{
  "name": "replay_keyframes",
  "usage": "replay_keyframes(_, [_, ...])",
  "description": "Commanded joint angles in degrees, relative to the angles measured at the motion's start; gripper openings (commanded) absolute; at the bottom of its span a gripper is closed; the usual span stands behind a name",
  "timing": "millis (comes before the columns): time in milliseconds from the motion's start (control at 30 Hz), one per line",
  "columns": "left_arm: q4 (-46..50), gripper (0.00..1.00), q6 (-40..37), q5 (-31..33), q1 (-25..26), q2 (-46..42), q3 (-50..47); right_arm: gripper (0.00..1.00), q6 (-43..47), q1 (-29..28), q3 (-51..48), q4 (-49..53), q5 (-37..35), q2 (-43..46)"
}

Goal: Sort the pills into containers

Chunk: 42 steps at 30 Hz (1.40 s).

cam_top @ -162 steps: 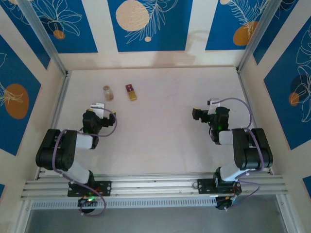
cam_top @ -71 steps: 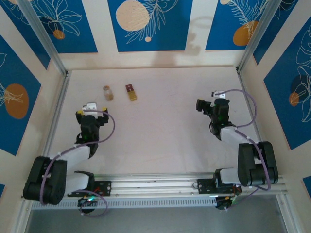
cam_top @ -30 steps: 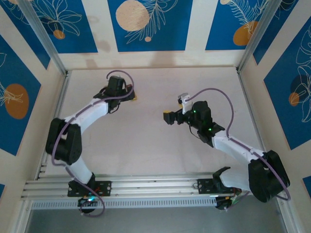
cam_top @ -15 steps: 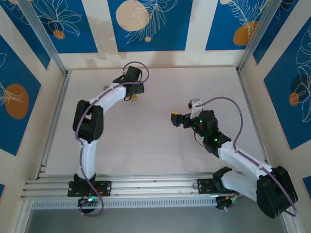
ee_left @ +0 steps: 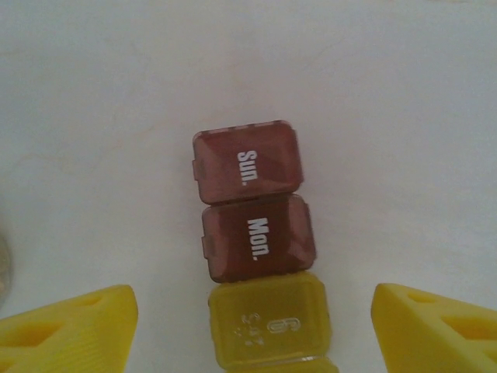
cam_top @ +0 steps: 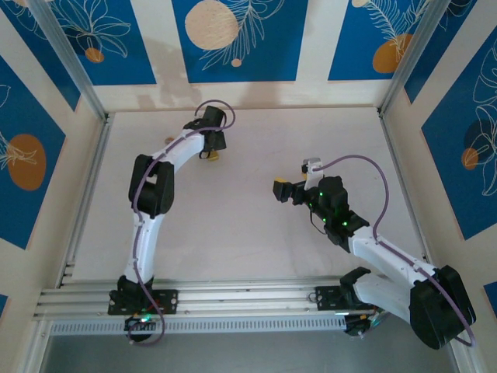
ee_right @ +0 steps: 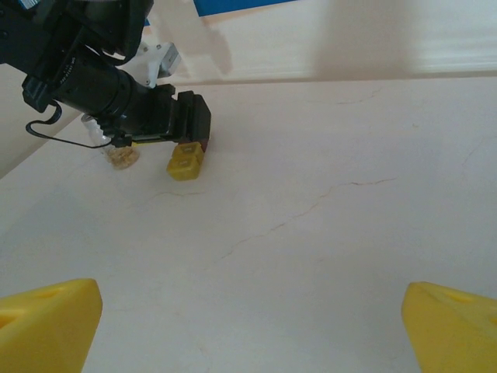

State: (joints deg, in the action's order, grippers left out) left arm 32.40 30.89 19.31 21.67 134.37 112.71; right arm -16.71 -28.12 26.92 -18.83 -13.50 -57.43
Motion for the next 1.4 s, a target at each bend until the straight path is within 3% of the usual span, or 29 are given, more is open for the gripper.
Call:
replay_keyframes(0, [2.04,0.76,1.54,-0.79,-0.78,2.13,2.74,0.99,-1.09,0.17,0.31,-1.12,0.35,0.74])
replay_keyframes(267, [1.34,0.7,1.61,-1.57,-0.93,4.49,3.83,0.99,-1.52,0.11,0.32,-1.12,0.74,0.74])
replay_keyframes(600, [1.15,0.53,2.19,-1.06,-0.93,4.95,3.86,0.99,-1.61,0.17,0.28,-1.12,0.9,0.52])
replay_keyframes(1000, [-1.1,0.44,4.41,-1.77,-0.93,4.14,1.41,0.99,-1.65,0.13,0.47,-0.9,0.76,0.56])
replay_keyframes(1200, [-6.44,0.42,8.88,-2.87,-0.84,-3.37,-7.56,0.99,-1.58,0.17,0.58,-0.53,0.6,0.55])
replay_keyframes(1367, [-13.98,0.42,21.55,-6.08,-0.76,-15.6,-23.77,0.99,-1.66,0.15,0.64,-0.09,0.54,1.3])
